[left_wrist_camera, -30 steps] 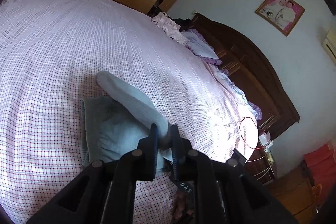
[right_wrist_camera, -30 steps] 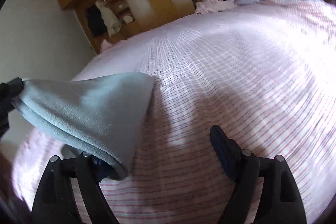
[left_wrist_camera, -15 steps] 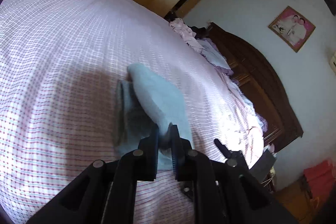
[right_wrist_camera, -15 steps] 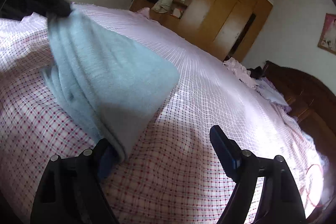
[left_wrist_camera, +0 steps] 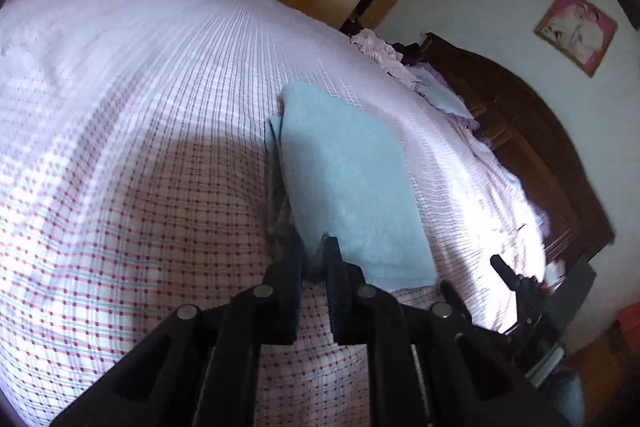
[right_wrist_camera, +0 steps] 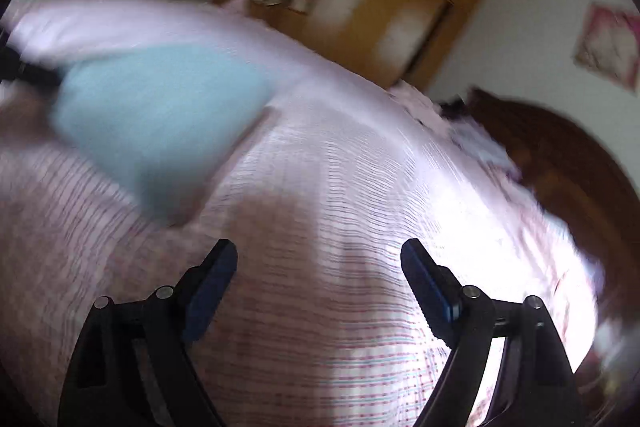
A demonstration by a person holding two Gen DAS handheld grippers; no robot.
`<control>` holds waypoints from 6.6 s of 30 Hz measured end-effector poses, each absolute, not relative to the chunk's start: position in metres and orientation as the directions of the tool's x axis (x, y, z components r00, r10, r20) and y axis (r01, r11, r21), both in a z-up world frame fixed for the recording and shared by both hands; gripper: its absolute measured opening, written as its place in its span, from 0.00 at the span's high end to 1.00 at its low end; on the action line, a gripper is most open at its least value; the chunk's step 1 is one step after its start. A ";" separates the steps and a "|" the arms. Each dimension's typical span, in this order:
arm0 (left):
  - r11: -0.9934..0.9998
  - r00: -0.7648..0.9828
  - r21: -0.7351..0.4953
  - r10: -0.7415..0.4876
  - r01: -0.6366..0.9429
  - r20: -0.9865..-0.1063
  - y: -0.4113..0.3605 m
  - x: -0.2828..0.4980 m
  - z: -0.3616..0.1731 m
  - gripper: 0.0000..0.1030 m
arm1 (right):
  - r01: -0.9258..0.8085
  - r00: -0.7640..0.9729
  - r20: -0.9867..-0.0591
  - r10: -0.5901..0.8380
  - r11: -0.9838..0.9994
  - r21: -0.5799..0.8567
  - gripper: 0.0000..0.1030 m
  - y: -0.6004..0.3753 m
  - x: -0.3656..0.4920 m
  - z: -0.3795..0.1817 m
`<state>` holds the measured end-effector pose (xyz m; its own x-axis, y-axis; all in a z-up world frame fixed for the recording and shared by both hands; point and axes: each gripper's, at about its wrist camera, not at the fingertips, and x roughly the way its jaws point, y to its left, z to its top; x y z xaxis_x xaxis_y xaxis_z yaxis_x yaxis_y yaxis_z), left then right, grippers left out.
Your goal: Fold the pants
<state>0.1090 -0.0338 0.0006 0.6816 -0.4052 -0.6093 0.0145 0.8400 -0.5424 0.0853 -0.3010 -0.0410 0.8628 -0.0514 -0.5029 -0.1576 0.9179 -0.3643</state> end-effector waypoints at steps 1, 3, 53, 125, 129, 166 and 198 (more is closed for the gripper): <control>0.832 0.675 -0.555 -0.418 0.015 -0.608 -0.032 0.109 0.000 0.88 | -0.152 0.864 -0.504 -0.023 0.941 -0.304 0.24 -0.308 0.088 -0.034; 0.835 0.670 -0.550 -0.414 0.011 -0.616 -0.030 0.108 0.001 0.85 | -0.190 0.857 -0.510 0.078 0.967 -0.171 0.25 -0.315 0.095 -0.018; 0.945 0.643 -0.322 -0.284 0.061 -0.712 -0.075 0.169 0.011 0.87 | -0.323 0.557 -0.511 0.654 0.738 0.592 1.00 -0.319 0.198 -0.033; 0.765 0.529 -0.626 -0.598 0.154 -0.602 -0.077 0.243 -0.032 0.42 | -0.369 0.435 -0.413 0.800 0.576 0.729 0.44 -0.295 0.245 -0.071; 0.788 0.560 -0.595 -0.568 0.159 -0.603 -0.082 0.236 -0.034 0.41 | -0.380 0.453 -0.415 0.789 0.592 0.710 0.49 -0.292 0.240 -0.072; 0.857 0.686 -0.461 -0.479 0.231 -0.547 -0.088 0.198 0.022 0.50 | -0.447 0.586 -0.374 0.719 0.672 0.590 0.70 -0.296 0.223 -0.010; 0.864 0.651 -0.478 -0.456 0.160 -0.607 -0.061 0.445 -0.049 0.48 | -0.311 0.552 -0.489 0.676 0.711 0.631 0.69 -0.277 0.465 -0.071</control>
